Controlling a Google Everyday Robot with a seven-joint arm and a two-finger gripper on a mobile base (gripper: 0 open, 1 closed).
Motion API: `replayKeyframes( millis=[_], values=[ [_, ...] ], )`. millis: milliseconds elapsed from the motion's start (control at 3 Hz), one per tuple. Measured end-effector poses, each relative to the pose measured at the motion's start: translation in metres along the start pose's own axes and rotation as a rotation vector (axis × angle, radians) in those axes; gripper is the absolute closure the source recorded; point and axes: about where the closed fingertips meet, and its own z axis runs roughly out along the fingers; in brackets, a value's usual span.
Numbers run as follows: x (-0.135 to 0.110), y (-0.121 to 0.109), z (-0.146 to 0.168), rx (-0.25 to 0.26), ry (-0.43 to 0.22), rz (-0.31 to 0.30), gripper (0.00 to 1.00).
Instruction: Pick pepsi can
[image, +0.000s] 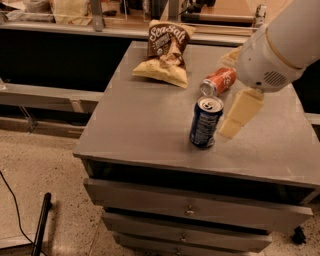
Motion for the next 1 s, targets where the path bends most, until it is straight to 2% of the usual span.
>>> replayKeyframes(
  millis=[333,667,1000],
  values=[
    [-0.015,-0.001,0.031,-0.049,-0.046,0.012,0.0],
    [-0.019,-0.005,0.057,-0.086,-0.071,0.061,0.0],
    [-0.015,-0.008,0.064,-0.089,-0.072,0.105,0.0]
  ],
)
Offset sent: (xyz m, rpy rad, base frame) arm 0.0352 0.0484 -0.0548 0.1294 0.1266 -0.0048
